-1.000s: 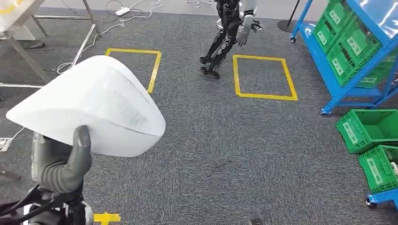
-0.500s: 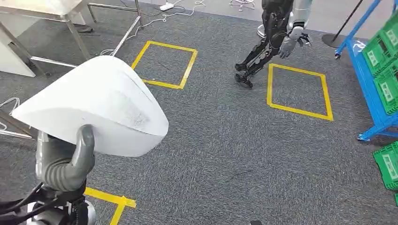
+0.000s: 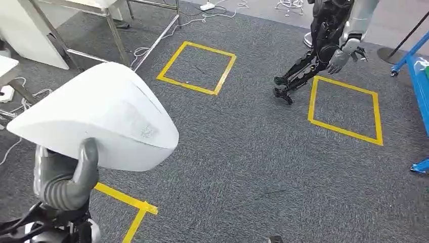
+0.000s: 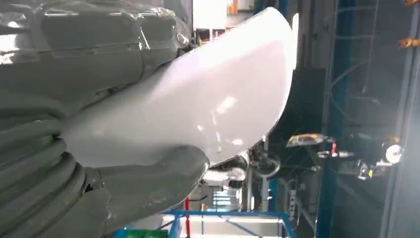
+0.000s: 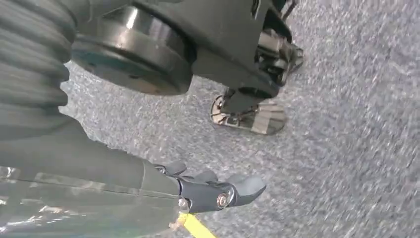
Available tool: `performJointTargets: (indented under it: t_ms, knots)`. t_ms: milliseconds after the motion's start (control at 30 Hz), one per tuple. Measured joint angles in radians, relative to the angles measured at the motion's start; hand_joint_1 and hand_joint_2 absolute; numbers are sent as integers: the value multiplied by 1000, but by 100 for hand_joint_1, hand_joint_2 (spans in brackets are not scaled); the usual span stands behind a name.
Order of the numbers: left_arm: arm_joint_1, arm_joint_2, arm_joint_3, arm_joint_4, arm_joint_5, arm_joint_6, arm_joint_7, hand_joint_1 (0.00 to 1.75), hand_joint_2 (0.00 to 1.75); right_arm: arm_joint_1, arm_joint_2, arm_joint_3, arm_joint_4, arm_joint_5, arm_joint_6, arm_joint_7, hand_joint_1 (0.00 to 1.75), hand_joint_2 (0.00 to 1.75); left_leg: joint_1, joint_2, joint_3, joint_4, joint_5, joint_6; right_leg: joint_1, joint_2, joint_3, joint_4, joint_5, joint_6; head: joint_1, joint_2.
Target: Take the parts from the cabinet and place them on the table.
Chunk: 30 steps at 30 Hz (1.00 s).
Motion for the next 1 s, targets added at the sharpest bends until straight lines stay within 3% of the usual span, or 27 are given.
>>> performJointTargets:
  t_ms: [67, 100, 133, 167, 200, 267, 300, 333, 367, 433, 467, 500, 533, 600, 633, 667, 700, 767, 800, 833, 867, 900, 933, 967, 1000]
  knots:
    - [-5, 0, 1, -1, 0, 0, 0, 175, 175, 0, 0, 0, 0, 0, 0, 0, 0, 175, -2, -22, -4, 0, 2, 14, -3, -14, 4, -4, 1, 5, 2, 0]
    - [-5, -2, 0, -1, 0, 0, 0, 175, 175, 0, 0, 0, 0, 0, 0, 0, 0, 175, 0, -35, -3, -2, 5, 21, -7, -4, 3, 1, -11, 13, 3, 0]
    - [-6, -2, 0, -1, 0, 0, 0, 175, 175, 0, 0, 0, 0, 0, 0, 0, 0, 175, 0, -45, -5, -2, 8, 26, -11, 33, -6, 29, -39, 16, 8, 0]
    - [-8, -2, 0, -1, 0, 0, 0, 175, 175, 2, 0, 0, 0, 0, 0, -1, 0, 175, -1, -58, -8, -2, 10, 29, -12, 55, -30, 89, -78, 16, 10, 0]
    - [-9, -2, 0, -1, 0, 0, 0, 175, 175, 4, 1, 0, 0, 0, 0, -1, 0, 175, -2, -67, -10, -2, 11, 31, -11, 64, -55, 147, -108, 16, 11, 0]
    - [-8, -2, 0, 0, 0, 0, 0, 175, 175, 9, 2, 0, 0, 0, 0, -1, 0, 175, -7, -86, -13, -1, 13, 35, -10, 71, -102, 250, -149, 14, 14, 0]
    - [-8, -2, 0, 1, 0, 0, 0, 175, 175, 11, 2, 0, 0, 0, 0, -1, 0, 175, -11, -102, -14, -1, 15, 38, -10, 73, -127, 300, -156, 8, 16, 0]
    - [-8, -2, 0, 1, 0, 0, 0, 175, 175, 11, 2, 0, 0, 0, 0, -1, 0, 175, -15, -118, -14, -1, 16, 40, -7, 75, -130, 299, -138, -1, 16, 0]
    - [-9, -2, 0, 1, 0, 0, 0, 175, 175, 9, 2, 0, 0, 0, 0, -1, 0, 175, -18, -131, -14, -2, 17, 41, -1, 80, -116, 259, -102, -11, 16, 0]
    - [-9, -2, 0, 0, 0, 0, 0, 175, 175, 6, 2, 0, 0, 0, 0, -1, 0, 175, -20, -157, -13, -3, 21, 44, 15, 103, -49, 94, -4, -34, 17, 0]
    - [-9, -3, 0, 0, -1, 0, 0, 175, 175, 7, -2, 0, 0, 0, 0, -1, 0, 175, -15, -168, -14, -5, 24, 45, 23, 146, -19, 23, 8, -50, 16, 0]
    - [-9, -3, 0, 1, -1, 0, 1, 175, 175, 10, -5, 0, 0, 0, 0, -1, 0, 175, -15, -182, -17, -5, 29, 37, 20, 157, -15, 9, 9, -56, 12, 0]
    - [-8, -2, 0, 1, -1, 0, 2, 175, 175, 7, -7, 0, 0, 1, 0, -1, 0, 175, -7, -190, -22, -7, 33, 30, 28, 152, -15, 5, 12, -57, 17, 0]
    - [-8, -2, 0, -1, -2, 1, 2, 175, 175, 4, -6, 0, 0, 1, 0, -1, 0, 175, -2, -211, -27, -15, 44, 19, 29, 138, -7, -8, 16, -64, 22, 0]
    - [-6, -2, 0, -3, -2, 1, 2, 175, 175, 0, -6, 0, 0, 1, 0, -1, 0, 175, -9, -199, -27, -18, 44, 20, 19, 121, 5, -47, 34, -63, 23, 0]
    - [-7, -2, 1, -3, -3, 1, 2, 175, 175, -3, -6, 0, 0, 1, 0, -1, 0, 175, -14, -117, -35, -8, 27, 19, 17, 108, 14, -69, 46, -53, 20, 0]
    - [-12, -2, 1, -3, -3, 1, 3, 175, 175, -3, -5, 0, 0, 1, 1, -1, 0, 175, -10, -85, -51, 27, -8, 14, 17, 101, 16, -77, 52, -57, 12, 0]
    - [-11, -2, 0, -3, -3, 1, 3, 175, 175, 4, -3, 0, 0, 1, 2, -1, 0, 175, -1, -85, -111, 164, -79, 0, 12, 75, 12, -75, 51, -53, 8, 0]
    - [-10, -2, 0, -2, -3, 1, 3, 175, 175, 6, -2, 0, 0, 1, 2, -1, 0, 175, 3, -88, -136, 221, -98, -10, 8, 60, 11, -72, 50, -50, 8, 0]
    - [-10, -1, 0, -2, -3, 1, 3, 175, 175, 7, 0, 0, 0, 1, 2, -1, 0, 175, 7, -88, -140, 234, -90, -19, 3, 48, 9, -68, 47, -45, 8, 0]
    - [-9, -1, 1, -2, -3, 2, 5, 175, 175, 6, 0, 0, 0, 3, 2, -1, 0, 175, 11, -85, -120, 202, -62, -30, -3, 37, 6, -61, 43, -37, 6, 0]
    - [-10, -1, 1, -2, -3, 2, 6, 175, 175, 5, 2, 0, 0, 4, 2, -1, 0, 175, 17, -74, -79, 134, -23, -41, -11, 27, 4, -50, 36, -27, 6, 0]
    - [-10, -1, 1, -2, -3, 1, 8, 175, 175, 4, 3, 0, 0, 6, 2, -1, 0, 175, 23, -50, -30, 53, 13, -51, -19, 20, 1, -34, 27, -15, 6, 0]
    - [-11, 0, 1, -2, -3, 1, 9, 175, 175, 4, 3, 0, 0, 7, 2, -1, 0, 175, 22, -11, -4, -1, 5, -65, -23, 12, -4, -14, 16, -1, 4, 0]
    - [-9, -1, 0, -2, -3, 1, 9, 175, 175, 1, -4, 0, 1, 7, 1, -1, 0, 175, 20, 12, -8, 7, 2, -47, -15, 11, -14, 4, 3, 9, -5, 0]
